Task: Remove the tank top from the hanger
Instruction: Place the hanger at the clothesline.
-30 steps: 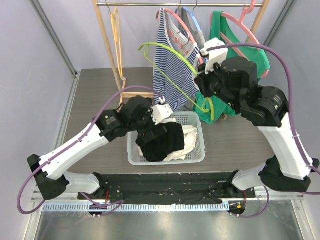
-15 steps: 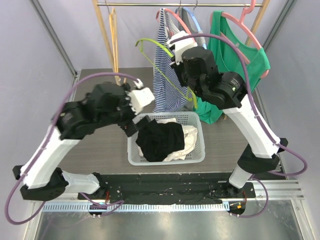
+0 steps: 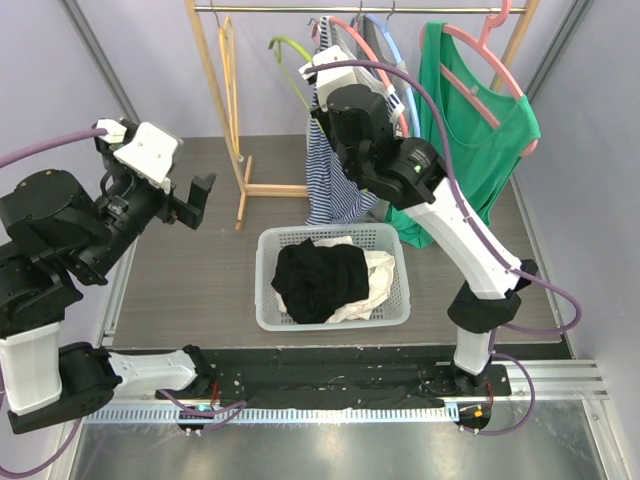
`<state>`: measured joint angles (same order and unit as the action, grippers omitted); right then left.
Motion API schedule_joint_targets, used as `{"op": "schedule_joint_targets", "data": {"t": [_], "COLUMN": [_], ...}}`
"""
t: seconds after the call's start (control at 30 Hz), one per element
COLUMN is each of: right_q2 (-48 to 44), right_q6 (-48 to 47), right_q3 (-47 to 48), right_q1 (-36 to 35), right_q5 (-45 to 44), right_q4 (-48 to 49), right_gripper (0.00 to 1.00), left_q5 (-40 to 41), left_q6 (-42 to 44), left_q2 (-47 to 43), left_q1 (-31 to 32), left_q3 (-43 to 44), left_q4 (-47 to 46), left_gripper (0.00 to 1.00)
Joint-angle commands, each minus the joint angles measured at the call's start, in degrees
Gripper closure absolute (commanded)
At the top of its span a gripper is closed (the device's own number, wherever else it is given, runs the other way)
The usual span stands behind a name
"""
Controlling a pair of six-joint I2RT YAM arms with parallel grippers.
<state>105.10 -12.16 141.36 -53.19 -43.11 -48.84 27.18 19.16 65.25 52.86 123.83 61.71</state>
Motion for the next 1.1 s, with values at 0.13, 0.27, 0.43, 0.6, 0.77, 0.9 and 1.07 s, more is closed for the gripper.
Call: {"op": "schedule_joint_targets", "data": {"t": [0.13, 0.27, 0.43, 0.6, 0.77, 0.9, 1.07], "right_q2": [4.32, 4.94, 4.94, 5.99, 7.31, 7.84, 7.05], "right_q6": [-3.04, -4.88, -7.87, -10.16, -9.9, -9.81, -7.62], "right_q3": [6.3, 5.42, 4.98, 6.38, 6.12, 7.0, 6.65], "right_q1": [-0.6, -0.51, -0.6, -0.34, 0.98, 2.47, 4.76], "right_q5": [-2.59, -3.47, -3.65, -3.38, -2.59, -1.54, 1.62], "right_q4": [13.68, 17.72, 23.43, 25.02, 25.02, 25.29, 25.11], "right_gripper": [0.99, 0.99, 0.99, 0.99, 0.99, 0.99, 0.99], "left_q5": [6.04, 5.34, 3.41, 2.44, 1.56, 1.13, 0.68], "left_q6": [1.85, 1.32, -0.26, -0.79, -1.49, -1.67, -2.02], "left_q2": [-0.12, -1.53, -2.06, -2.41, -2.76, -3.47, -3.99], "left_q1": [-0.74, -1.71, -2.67, -3.64, -4.26, -4.78, -5.49], "left_q3": [-3.33, -5.88, -6.32, -6.14, -5.62, -5.62, -5.79], "left_q4": [-5.2, -5.29, -3.71, -3.44, -2.91, -2.65, -2.56], "left_gripper": [0.01, 0.01, 0.01, 0.02, 0.02, 0.02, 0.02]}}
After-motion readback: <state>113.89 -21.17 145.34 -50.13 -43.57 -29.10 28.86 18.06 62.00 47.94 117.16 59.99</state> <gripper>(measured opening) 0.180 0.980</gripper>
